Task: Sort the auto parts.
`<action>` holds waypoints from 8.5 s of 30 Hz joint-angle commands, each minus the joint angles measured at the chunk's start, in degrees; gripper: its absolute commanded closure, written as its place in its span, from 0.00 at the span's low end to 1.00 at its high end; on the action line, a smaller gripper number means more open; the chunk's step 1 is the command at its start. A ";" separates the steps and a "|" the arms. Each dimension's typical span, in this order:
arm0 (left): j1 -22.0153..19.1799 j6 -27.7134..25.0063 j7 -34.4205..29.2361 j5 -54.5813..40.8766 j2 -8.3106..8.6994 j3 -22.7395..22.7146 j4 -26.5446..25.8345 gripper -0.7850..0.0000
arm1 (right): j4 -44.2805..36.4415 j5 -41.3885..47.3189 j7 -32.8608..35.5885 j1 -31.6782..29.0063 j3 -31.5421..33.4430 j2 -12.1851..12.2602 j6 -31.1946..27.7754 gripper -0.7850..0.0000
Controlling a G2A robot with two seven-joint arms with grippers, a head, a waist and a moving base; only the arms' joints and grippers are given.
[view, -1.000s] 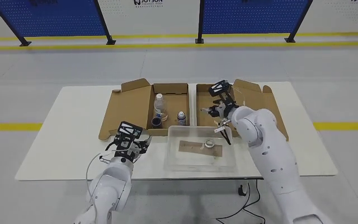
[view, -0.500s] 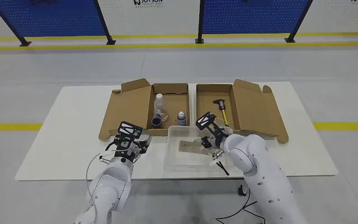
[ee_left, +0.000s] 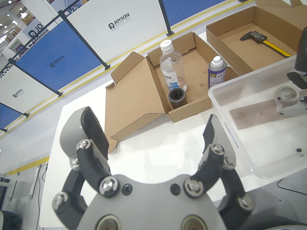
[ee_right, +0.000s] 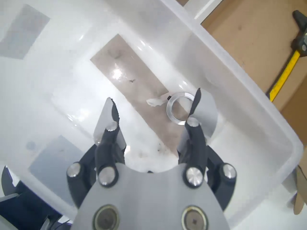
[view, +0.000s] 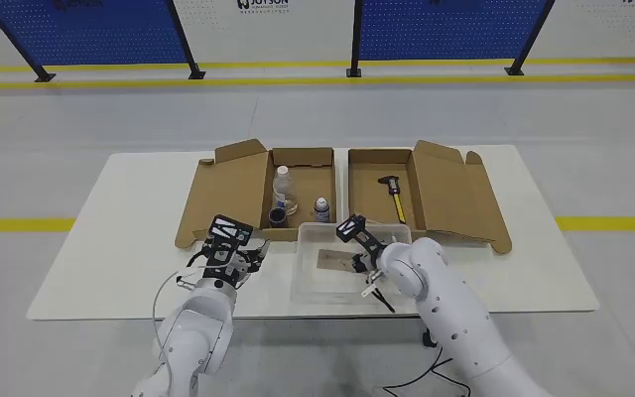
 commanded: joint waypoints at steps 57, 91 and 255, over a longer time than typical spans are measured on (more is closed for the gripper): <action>0.00 0.00 0.00 0.00 0.00 0.00 0.00 0.00 | -1.99 -2.35 4.24 2.39 -0.58 -0.19 0.99 0.61; 0.00 0.00 0.00 0.00 0.00 0.00 0.00 0.00 | 10.89 3.62 7.07 8.79 -4.91 -2.25 -2.97 0.62; 0.00 0.00 0.00 0.00 0.00 0.00 0.00 0.00 | 54.15 13.40 -19.47 29.66 -3.59 -7.66 2.94 0.78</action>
